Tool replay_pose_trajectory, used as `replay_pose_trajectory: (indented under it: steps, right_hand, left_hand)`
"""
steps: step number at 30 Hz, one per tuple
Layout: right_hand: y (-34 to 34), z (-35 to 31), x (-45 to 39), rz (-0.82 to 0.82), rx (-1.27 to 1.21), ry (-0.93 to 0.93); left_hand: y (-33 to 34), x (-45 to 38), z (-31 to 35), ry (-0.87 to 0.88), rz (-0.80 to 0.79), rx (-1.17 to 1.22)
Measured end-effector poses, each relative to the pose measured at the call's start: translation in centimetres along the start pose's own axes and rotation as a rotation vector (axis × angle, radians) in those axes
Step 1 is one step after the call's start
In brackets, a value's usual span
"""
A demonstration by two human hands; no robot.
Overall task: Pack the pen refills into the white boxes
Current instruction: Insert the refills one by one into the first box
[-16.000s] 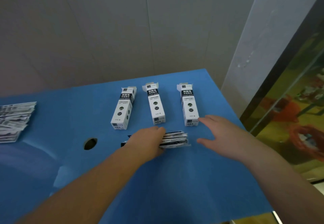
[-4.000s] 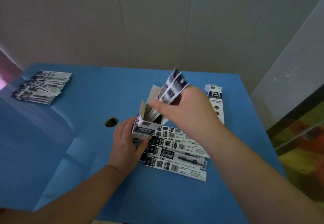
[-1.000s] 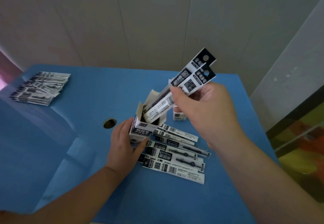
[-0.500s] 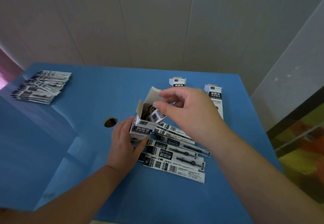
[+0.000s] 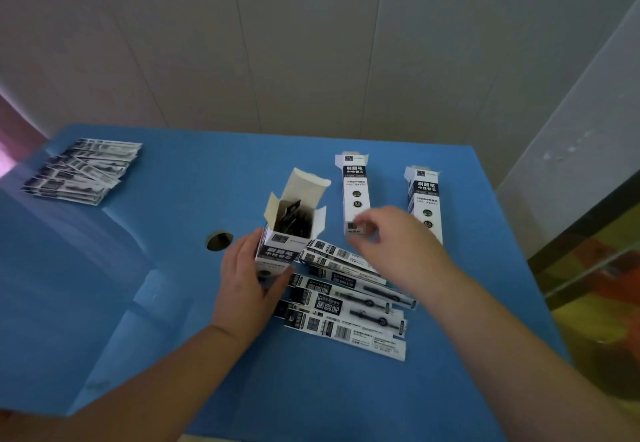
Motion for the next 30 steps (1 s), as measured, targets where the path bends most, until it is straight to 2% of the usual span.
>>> replay_pose_trajectory:
  steps: [2,6,9,12,17,25,30]
  right_hand:
    - [1.7,1.4,0.2,-0.136,0.183,-0.015]
    - [4.5,2.6,0.7,-0.263,0.309,-0.066]
    - [5.5,2.7,1.2,-0.222,0.352,-0.155]
    - [5.7,2.6,1.4,-0.201,0.334,-0.166]
    - [5.4,2.3,1.7,-0.203,0.368,-0.197]
    - [3.8,2.1,0.9,-0.189,0.230,-0.113]
    - [1.7,2.1,0.7,-0.246,0.028,0.000]
  left_hand:
    - [-0.1,0.0,0.1,-0.009,-0.004,0.008]
    - [-0.2,0.0,0.2,-0.012,-0.008,0.027]
    - [-0.3,0.0,0.3,-0.006,-0.008,0.029]
    - [-0.3,0.0,0.3,0.016,-0.003,0.014]
    - [-0.3,-0.1,0.3,-0.046,-0.036,0.036]
    - [-0.5,-0.2,0.4,-0.063,-0.054,0.059]
    - [-0.5,-0.2,0.4,-0.057,-0.045,0.064]
Point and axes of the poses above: each hand's wrist, its own x-axis away from the middle knuckle, its own y-axis out of the palm, z = x × y, the point moved 2 cm from there along -x, towards the middle knuckle, and after that the axes turned 1 degree about -y, right-handed, at the moved point
